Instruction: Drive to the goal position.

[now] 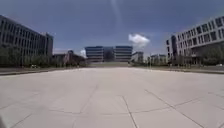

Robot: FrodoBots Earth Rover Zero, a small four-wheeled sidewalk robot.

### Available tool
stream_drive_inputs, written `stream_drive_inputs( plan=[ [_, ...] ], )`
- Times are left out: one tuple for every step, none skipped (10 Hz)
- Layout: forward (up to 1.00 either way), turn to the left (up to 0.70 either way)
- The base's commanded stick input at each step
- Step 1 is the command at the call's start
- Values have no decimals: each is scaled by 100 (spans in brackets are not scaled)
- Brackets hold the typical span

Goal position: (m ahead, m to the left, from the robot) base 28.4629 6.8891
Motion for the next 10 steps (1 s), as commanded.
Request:
stream_drive_inputs(
  plan=[
    [85,0],
    [85,0],
    [85,0],
    [85,0],
    [85,0],
    [85,0],
    [85,0],
    [85,0],
    [85,0],
    [85,0]
  ],
)
